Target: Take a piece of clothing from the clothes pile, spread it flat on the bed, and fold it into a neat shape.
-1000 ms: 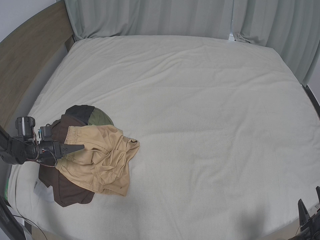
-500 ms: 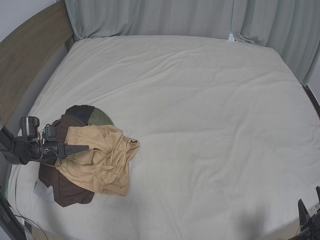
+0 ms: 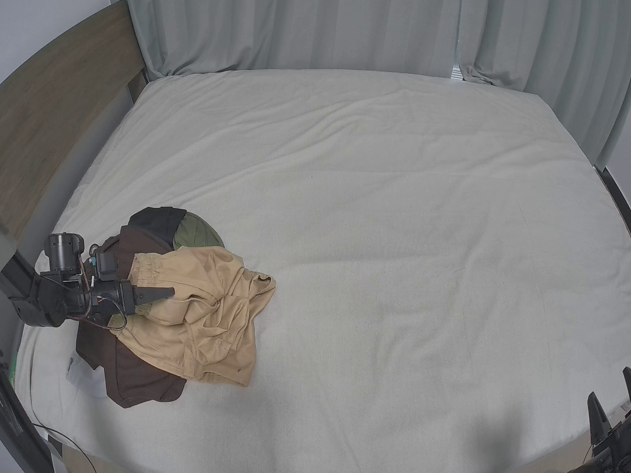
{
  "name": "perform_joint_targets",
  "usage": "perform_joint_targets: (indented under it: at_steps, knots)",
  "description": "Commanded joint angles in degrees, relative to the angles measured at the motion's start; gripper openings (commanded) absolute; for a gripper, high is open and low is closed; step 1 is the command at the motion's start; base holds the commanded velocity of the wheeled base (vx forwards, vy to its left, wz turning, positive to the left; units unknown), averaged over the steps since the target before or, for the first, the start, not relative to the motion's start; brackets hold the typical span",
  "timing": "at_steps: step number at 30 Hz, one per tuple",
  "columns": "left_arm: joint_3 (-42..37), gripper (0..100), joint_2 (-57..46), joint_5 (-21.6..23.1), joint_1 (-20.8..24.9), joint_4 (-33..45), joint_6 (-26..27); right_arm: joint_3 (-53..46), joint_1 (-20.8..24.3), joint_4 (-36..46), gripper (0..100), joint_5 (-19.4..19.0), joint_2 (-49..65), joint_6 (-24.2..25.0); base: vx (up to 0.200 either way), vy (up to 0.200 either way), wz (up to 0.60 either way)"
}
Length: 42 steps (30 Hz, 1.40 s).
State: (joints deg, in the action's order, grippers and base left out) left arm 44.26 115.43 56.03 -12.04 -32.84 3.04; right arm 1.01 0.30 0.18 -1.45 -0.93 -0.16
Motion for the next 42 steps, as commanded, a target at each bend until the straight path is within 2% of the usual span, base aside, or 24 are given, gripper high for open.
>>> perform_joint_targets:
  at_steps: [1, 10, 22, 28, 36, 42]
  knots:
    - [-0.1, 0, 0.3, 0.0, -0.1, -0.1, -0.1, -0.9, 0.0, 0.0, 100, 0.0, 0.6, 0.0, 0.0, 0.0, 0.0]
    - [-1.1, 0, -2.1, 0.1, 0.0, -0.3, 0.0, -0.9, 0.0, 0.0, 100, 0.0, 0.6, 0.0, 0.0, 0.0, 0.0]
    - [-7.9, 0, -10.7, 0.2, 2.7, -0.3, -0.8, -0.9, 0.0, 0.0, 100, 0.0, 0.6, 0.0, 0.0, 0.0, 0.0]
    - [-9.7, 0, -15.0, 0.1, 5.3, -0.4, -2.9, -0.9, 0.0, 0.0, 100, -0.1, 0.6, -0.1, 0.0, 0.0, 0.0]
    - [-9.3, 0, -15.2, -0.7, 6.9, -2.9, -5.3, -0.9, 0.0, 0.0, 100, -0.1, 0.6, -0.1, 0.0, 0.0, 0.0]
    - [-9.6, 0, -16.9, -3.1, 8.8, -4.0, -7.4, -0.9, 0.0, 0.0, 100, -0.1, 0.6, -0.1, 0.0, 0.0, 0.0]
